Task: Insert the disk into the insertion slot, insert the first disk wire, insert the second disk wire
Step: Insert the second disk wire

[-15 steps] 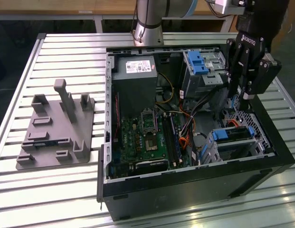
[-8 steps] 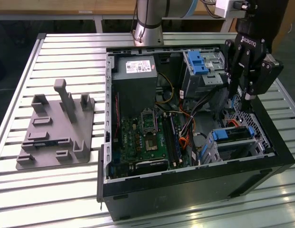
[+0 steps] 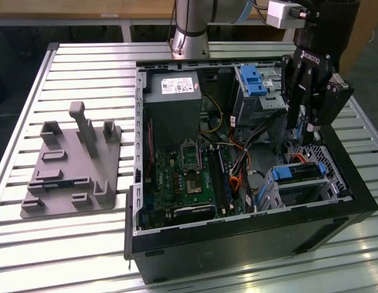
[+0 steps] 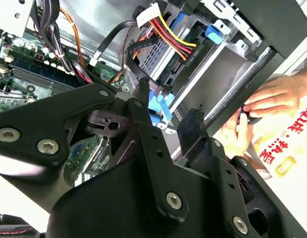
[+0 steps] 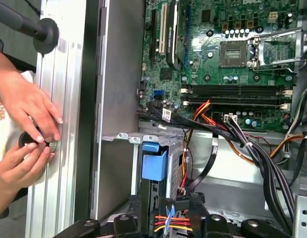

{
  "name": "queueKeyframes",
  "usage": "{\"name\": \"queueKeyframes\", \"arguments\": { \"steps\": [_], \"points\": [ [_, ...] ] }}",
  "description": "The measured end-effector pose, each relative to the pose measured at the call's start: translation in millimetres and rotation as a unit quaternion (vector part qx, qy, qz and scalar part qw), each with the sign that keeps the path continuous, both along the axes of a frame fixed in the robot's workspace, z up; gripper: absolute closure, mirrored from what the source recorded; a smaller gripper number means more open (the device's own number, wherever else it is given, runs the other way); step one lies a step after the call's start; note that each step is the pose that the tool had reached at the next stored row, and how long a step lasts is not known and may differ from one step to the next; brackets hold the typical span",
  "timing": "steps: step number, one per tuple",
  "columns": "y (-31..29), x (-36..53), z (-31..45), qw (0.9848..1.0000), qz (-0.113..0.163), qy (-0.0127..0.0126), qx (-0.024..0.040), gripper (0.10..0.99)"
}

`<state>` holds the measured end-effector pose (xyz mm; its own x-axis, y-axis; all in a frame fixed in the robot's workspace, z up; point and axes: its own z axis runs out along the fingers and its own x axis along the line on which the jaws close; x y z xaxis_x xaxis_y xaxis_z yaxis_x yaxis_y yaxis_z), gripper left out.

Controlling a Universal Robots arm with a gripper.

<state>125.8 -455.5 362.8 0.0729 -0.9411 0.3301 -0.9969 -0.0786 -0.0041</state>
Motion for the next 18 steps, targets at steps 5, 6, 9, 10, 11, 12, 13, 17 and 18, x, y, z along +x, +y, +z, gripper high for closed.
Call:
{"name": "queueKeyframes", "arguments": {
  "steps": [5, 6, 9, 10, 11, 12, 13, 17, 18],
  "points": [
    [2.4, -0.1, -2.9, 0.9999, 0.009, -0.0011, -0.0072, 0.659],
    [2.7, -0.1, -3.2, 0.9999, 0.010, -0.0019, -0.0073, 0.659],
    [2.8, -0.1, -4.0, 0.9999, 0.013, -0.0042, -0.0073, 0.729],
    [2.8, -0.1, -4.3, 0.9999, 0.014, -0.0058, -0.0073, 0.729],
    [2.9, -0.2, -4.6, 0.9998, 0.014, -0.0082, -0.0074, 0.729],
    [2.9, -0.5, -5.1, 0.9998, 0.014, -0.0109, -0.0075, 0.729],
    [2.8, -0.9, -5.6, 0.9998, 0.014, -0.0139, -0.0074, 0.729],
    [2.9, -4.4, -6.3, 0.9997, 0.012, -0.0186, -0.0076, 0.729],
    [2.8, -5.4, -6.4, 0.9997, 0.011, -0.0186, -0.0076, 0.729]
  ]
}}
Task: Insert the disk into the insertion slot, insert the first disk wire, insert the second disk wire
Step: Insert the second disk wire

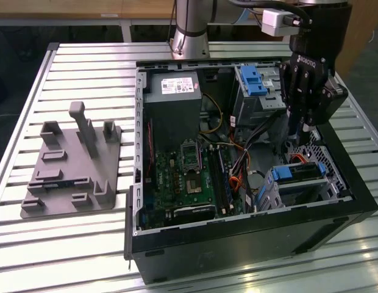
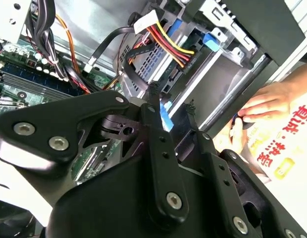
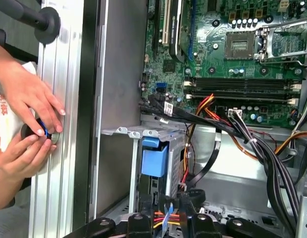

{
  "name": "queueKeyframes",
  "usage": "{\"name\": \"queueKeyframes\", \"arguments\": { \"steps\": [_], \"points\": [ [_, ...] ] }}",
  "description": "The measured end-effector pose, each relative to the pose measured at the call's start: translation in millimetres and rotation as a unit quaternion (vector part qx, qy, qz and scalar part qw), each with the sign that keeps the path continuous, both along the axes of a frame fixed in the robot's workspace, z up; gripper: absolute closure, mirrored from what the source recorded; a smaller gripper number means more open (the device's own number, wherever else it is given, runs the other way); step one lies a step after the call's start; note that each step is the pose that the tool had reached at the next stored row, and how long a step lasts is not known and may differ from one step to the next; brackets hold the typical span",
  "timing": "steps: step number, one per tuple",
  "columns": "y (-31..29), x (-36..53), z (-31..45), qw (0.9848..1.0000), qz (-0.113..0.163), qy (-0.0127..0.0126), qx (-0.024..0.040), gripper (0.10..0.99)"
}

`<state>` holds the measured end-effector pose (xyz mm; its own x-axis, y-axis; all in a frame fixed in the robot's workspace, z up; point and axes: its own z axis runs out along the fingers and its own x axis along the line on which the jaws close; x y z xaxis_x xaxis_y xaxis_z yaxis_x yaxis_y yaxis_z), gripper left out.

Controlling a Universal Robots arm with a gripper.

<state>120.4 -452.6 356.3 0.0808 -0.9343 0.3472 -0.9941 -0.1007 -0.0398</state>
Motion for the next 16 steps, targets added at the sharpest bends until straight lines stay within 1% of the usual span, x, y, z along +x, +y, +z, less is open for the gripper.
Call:
{"name": "queueKeyframes", "arguments": {
  "steps": [6, 7, 10, 12, 16],
  "points": [
    [0.4, -0.6, 0.0, 1.0000, -0.001, 0.0000, -0.0007, 0.729],
    [1.2, -0.6, -0.1, 1.0000, -0.001, 0.0000, -0.0014, 0.729],
    [4.8, -0.4, -0.7, 1.0000, -0.001, 0.0002, -0.0065, 0.729],
    [4.9, -0.3, -1.6, 1.0000, -0.001, 0.0002, -0.0088, 0.729],
    [4.9, -0.2, -2.5, 0.9999, -0.002, 0.0002, -0.0099, 0.729]
  ]
}}
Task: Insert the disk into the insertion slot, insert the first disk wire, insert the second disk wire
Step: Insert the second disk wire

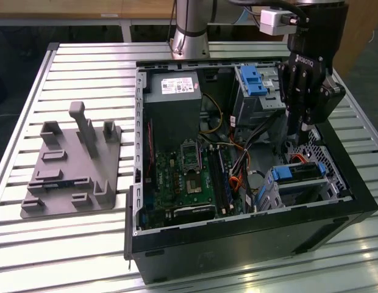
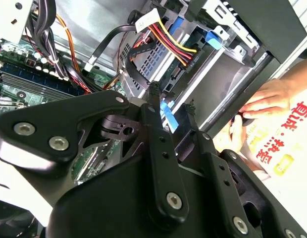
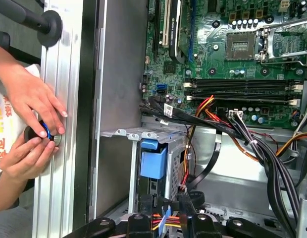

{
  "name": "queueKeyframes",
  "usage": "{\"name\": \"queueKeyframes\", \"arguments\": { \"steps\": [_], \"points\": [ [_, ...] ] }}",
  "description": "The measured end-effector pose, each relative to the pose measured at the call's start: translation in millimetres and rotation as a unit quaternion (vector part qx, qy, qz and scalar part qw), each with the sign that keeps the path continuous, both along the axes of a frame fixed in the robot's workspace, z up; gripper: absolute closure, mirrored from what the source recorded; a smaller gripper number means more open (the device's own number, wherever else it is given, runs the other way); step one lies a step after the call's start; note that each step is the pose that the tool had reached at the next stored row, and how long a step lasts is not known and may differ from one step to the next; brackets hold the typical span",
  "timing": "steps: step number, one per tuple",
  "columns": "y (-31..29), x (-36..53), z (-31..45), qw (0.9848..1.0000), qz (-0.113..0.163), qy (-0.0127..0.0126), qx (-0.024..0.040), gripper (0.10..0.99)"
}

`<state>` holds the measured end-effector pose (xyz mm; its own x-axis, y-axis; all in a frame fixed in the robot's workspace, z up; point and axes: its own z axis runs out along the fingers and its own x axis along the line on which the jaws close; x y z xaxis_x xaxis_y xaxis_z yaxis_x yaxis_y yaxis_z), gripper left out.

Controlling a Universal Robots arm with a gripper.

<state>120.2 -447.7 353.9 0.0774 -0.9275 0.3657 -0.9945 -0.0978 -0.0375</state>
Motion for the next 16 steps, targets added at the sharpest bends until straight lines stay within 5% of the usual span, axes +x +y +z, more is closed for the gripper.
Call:
{"name": "queueKeyframes", "arguments": {
  "steps": [16],
  "points": [
    [0.0, 0.0, -4.5, 0.9999, -0.012, 0.0000, -0.0022, 0.729]
  ]
}}
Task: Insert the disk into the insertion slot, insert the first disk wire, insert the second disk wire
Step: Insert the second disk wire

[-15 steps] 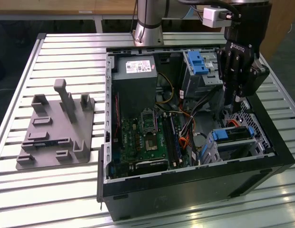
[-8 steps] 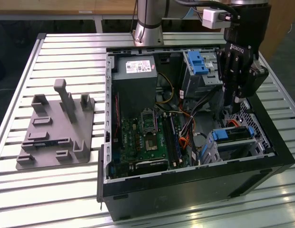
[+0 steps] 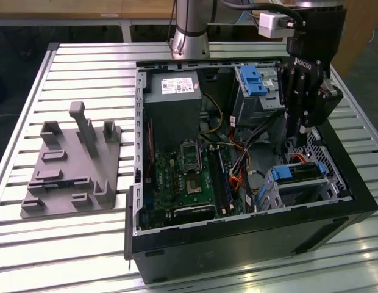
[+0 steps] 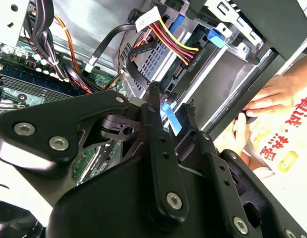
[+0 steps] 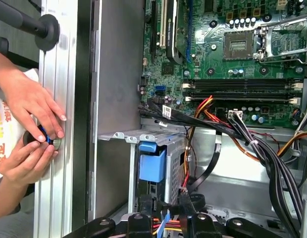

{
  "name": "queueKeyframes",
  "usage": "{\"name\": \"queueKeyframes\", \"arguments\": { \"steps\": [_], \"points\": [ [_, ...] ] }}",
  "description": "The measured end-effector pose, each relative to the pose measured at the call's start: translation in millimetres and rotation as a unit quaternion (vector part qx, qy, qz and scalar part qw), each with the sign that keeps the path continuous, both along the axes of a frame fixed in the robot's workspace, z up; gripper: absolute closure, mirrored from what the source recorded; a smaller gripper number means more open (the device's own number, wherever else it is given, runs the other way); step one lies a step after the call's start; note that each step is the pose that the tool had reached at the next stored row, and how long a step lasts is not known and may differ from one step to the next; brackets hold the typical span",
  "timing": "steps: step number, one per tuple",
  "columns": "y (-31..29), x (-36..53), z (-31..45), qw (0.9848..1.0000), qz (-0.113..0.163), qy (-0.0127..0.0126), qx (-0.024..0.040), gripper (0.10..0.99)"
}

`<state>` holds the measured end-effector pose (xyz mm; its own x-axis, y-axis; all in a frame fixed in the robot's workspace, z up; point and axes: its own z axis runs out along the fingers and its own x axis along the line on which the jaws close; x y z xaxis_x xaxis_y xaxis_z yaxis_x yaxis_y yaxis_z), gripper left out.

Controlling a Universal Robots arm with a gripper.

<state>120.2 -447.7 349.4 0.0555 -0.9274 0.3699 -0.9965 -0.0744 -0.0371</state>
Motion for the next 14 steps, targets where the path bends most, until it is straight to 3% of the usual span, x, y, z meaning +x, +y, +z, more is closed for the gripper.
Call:
{"name": "queueKeyframes", "arguments": {
  "steps": [9, 10, 11, 13, 14],
  "points": [
    [0.1, -0.5, -0.8, 1.0000, 0.000, -0.0002, -0.0069, 0.729],
    [0.1, -0.6, -0.8, 1.0000, 0.000, -0.0002, -0.0078, 0.741],
    [0.2, -0.6, -0.9, 1.0000, 0.000, -0.0002, -0.0090, 0.808],
    [0.6, -0.6, -1.0, 0.9999, 0.000, -0.0003, -0.0117, 0.808],
    [0.8, -0.6, -1.0, 0.9999, 0.000, -0.0003, -0.0135, 0.878]
  ]
}}
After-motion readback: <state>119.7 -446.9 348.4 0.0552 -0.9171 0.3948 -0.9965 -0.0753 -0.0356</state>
